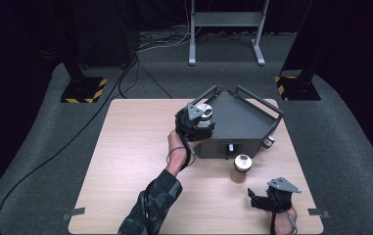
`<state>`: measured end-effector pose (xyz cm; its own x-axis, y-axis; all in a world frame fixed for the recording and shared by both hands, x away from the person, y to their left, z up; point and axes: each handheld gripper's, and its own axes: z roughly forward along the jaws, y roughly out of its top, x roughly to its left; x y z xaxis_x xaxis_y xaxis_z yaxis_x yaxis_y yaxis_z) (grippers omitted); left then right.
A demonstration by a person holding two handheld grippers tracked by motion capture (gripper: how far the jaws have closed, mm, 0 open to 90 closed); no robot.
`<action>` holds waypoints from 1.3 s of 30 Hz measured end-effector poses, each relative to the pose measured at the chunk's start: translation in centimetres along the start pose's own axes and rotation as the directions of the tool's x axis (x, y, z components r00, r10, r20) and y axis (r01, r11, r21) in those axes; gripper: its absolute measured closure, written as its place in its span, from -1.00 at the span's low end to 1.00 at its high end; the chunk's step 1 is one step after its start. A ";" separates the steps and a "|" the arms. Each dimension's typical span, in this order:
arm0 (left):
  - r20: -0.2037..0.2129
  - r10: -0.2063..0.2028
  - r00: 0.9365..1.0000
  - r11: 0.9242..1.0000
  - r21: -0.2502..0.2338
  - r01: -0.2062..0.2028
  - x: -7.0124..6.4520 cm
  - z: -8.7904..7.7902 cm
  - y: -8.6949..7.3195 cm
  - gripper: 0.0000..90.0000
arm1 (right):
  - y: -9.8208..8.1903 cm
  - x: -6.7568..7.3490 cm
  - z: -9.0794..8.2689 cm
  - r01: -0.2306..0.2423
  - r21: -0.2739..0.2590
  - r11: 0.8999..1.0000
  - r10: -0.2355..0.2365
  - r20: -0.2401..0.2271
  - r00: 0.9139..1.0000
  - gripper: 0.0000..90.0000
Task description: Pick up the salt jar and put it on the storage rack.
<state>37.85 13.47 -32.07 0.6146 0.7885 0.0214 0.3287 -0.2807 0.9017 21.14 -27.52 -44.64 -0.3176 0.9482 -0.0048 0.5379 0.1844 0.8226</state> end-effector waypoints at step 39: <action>0.010 -0.015 1.000 0.999 0.047 0.015 0.1 2.9 -0.1 -0.31 | -0.1 0.0 0.0 0.006 -0.006 1.000 -0.006 -0.001 1.000 -1.00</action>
<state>39.97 11.98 -33.44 0.6168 0.7871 0.0034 0.3708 -0.2944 0.8808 21.05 -27.51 -44.71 -0.3219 0.9467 -0.0095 0.5313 0.1889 0.8259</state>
